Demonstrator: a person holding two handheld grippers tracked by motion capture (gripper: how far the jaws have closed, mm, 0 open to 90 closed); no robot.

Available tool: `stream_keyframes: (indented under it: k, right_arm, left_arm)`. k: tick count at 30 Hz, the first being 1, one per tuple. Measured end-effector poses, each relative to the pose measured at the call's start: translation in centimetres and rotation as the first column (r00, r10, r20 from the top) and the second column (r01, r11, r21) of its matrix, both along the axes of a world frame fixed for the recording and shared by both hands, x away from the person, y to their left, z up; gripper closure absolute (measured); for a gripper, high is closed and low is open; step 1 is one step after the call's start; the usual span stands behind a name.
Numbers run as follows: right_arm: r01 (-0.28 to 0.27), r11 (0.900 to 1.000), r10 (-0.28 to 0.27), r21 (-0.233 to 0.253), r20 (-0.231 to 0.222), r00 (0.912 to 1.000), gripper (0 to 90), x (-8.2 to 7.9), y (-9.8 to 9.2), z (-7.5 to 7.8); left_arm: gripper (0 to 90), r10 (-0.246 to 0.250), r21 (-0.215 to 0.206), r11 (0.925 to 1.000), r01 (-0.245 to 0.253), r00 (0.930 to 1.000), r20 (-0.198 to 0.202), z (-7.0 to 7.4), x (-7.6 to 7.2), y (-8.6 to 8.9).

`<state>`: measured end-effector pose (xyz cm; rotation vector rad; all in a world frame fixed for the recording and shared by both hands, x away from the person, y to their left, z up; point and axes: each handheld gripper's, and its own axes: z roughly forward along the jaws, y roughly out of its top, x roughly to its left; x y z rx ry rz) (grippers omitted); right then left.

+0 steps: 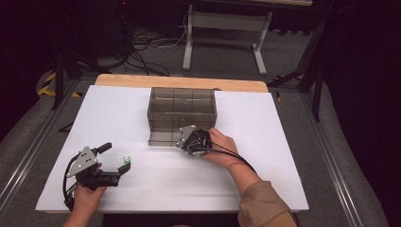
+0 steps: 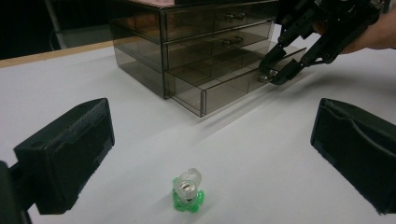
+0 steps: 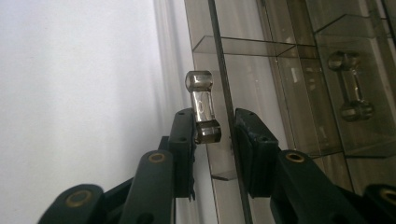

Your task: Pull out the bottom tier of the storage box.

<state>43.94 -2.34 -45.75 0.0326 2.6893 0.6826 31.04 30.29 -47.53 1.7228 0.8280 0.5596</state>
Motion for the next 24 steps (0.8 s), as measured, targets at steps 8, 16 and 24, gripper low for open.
stream_keyframes:
  k: [8,16,24]
  right_arm:
    - [-0.003,1.0,0.003,-0.001,-0.017,0.9999,70.0,-0.5,-0.2,0.0]
    - [-0.022,1.0,0.022,0.006,-0.041,0.9989,70.9,-0.9,-0.2,0.0]
    - [-0.036,0.999,0.036,0.0,-0.06,0.9976,71.9,-1.1,-0.1,-0.3]
  left_arm:
    - [0.5,-0.001,0.005,1.0,0.001,1.0,0.0,0.0,0.0,0.0]
    - [0.5,-0.001,0.007,1.0,0.001,1.0,-0.001,0.0,0.0,0.0]
    - [0.5,-0.001,0.005,1.0,0.001,1.0,0.0,0.0,0.0,0.0]
